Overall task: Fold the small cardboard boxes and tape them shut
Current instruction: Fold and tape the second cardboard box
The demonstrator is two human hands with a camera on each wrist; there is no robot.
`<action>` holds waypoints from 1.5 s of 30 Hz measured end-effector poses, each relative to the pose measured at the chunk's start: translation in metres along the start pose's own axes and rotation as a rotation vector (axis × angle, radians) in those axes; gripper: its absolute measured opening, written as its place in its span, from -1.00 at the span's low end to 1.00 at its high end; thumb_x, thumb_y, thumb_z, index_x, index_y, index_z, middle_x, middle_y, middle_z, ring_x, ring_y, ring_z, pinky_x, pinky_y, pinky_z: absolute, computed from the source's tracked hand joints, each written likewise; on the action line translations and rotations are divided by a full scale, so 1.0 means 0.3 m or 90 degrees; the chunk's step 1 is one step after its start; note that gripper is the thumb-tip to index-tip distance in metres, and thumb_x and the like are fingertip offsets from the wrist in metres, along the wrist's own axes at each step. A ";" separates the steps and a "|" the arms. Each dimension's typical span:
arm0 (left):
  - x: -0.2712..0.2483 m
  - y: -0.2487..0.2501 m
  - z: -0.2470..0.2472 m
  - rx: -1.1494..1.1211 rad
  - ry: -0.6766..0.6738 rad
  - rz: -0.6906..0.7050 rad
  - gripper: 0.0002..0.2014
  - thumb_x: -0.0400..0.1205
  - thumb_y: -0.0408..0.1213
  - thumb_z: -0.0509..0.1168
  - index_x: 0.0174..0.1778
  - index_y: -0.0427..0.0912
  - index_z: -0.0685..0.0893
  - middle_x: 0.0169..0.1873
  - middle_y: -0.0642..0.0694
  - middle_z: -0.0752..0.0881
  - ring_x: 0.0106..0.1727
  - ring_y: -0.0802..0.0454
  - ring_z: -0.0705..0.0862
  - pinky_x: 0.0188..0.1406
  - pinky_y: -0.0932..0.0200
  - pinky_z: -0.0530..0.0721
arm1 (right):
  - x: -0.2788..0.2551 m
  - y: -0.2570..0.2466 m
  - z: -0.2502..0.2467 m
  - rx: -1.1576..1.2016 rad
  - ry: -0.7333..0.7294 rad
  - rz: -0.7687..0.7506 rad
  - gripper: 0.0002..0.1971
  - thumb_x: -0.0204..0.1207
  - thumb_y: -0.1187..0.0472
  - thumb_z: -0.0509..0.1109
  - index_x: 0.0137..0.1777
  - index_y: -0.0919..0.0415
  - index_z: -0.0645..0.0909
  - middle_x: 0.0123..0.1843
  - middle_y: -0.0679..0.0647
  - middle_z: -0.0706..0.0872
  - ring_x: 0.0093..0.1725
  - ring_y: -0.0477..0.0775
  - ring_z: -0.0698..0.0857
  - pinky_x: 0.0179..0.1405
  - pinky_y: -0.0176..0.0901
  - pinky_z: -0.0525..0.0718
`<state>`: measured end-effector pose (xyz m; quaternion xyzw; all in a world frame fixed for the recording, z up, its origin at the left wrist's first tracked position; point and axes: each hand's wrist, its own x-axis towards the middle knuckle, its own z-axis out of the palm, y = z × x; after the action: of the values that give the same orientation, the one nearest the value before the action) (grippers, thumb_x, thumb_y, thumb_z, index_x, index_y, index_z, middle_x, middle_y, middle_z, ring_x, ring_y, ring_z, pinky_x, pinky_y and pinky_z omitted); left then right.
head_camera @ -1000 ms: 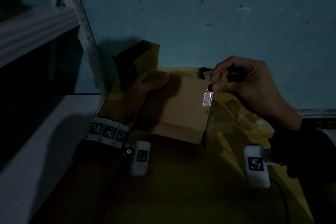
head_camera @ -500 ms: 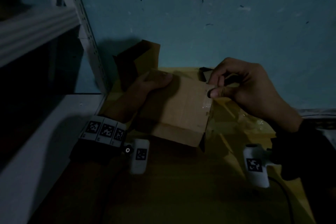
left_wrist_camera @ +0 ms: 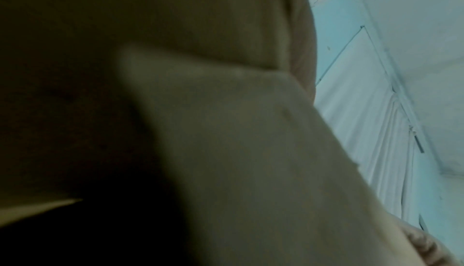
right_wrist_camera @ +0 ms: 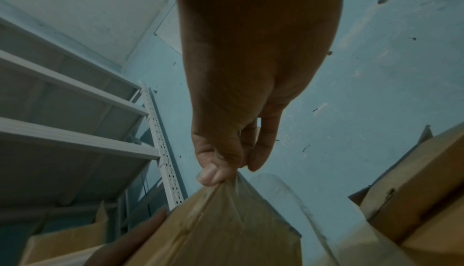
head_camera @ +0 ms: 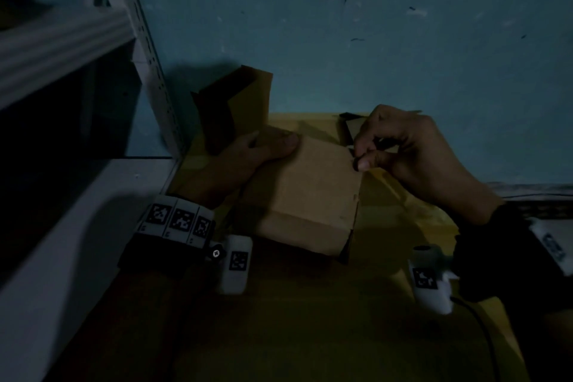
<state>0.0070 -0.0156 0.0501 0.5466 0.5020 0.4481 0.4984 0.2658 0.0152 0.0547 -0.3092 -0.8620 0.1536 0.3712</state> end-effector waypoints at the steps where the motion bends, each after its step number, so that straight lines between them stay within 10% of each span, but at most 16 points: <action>1: 0.002 -0.001 0.000 0.005 -0.005 -0.006 -0.83 0.60 -0.10 0.36 -0.02 -0.12 0.70 -0.26 0.07 0.78 -0.33 0.29 0.76 -0.36 0.44 0.67 | 0.000 0.004 0.001 -0.002 -0.002 0.004 -0.82 0.30 0.43 0.68 -0.24 0.20 0.76 -0.18 0.13 0.66 -0.14 0.13 0.69 -0.17 0.22 0.67; 15: 0.002 -0.002 -0.019 0.049 -0.018 -0.090 -0.71 0.56 0.07 0.36 0.01 -0.06 0.75 -0.20 0.01 0.84 -0.21 0.13 0.81 -0.18 0.26 0.73 | 0.001 -0.005 0.026 -0.019 0.046 -0.017 -0.85 0.31 0.24 0.70 -0.15 0.18 0.83 -0.20 0.07 0.74 -0.21 0.01 0.73 -0.23 -0.05 0.69; 20: -0.010 0.007 -0.021 0.082 -0.009 -0.121 -0.62 0.50 0.14 0.38 0.03 -0.08 0.75 -0.05 -0.10 0.83 0.02 -0.08 0.79 0.20 -0.02 0.69 | 0.000 0.010 0.038 -0.046 0.024 -0.019 -0.80 0.39 0.27 0.66 0.03 0.16 0.88 -0.13 0.11 0.74 -0.13 0.06 0.73 -0.22 -0.03 0.67; 24: -0.018 0.002 -0.003 0.084 -0.005 -0.161 -0.80 0.64 0.06 0.30 -0.04 0.01 0.62 -0.02 -0.04 0.71 -0.05 0.05 0.69 -0.08 0.19 0.61 | -0.013 0.019 0.044 -0.063 0.000 -0.006 -0.97 0.40 0.27 0.68 -0.18 0.16 0.89 -0.19 0.09 0.75 -0.17 0.06 0.74 -0.28 0.10 0.69; 37: -0.025 -0.018 0.015 0.104 -0.047 -0.249 -0.62 0.56 0.16 0.35 0.11 -0.05 0.62 0.15 -0.19 0.70 0.13 -0.16 0.72 0.23 -0.07 0.65 | -0.025 0.046 0.068 -0.026 -0.058 0.092 -0.86 0.34 0.33 0.70 -0.28 0.19 0.77 -0.23 0.03 0.74 -0.19 -0.01 0.72 -0.22 0.00 0.65; 45: -0.012 -0.029 0.023 0.097 -0.061 -0.270 -0.70 0.63 0.13 0.28 0.05 -0.02 0.63 -0.06 -0.06 0.73 -0.20 0.06 0.78 -0.28 0.22 0.63 | -0.022 0.037 0.102 -0.003 -0.122 0.123 -0.80 0.42 0.67 0.44 -0.19 0.39 0.72 -0.10 0.28 0.71 -0.14 -0.09 0.65 -0.20 -0.51 0.52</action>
<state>0.0126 -0.0198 0.0408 0.4858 0.6137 0.2675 0.5620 0.2515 0.0183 0.0248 -0.3758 -0.8600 0.2155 0.2699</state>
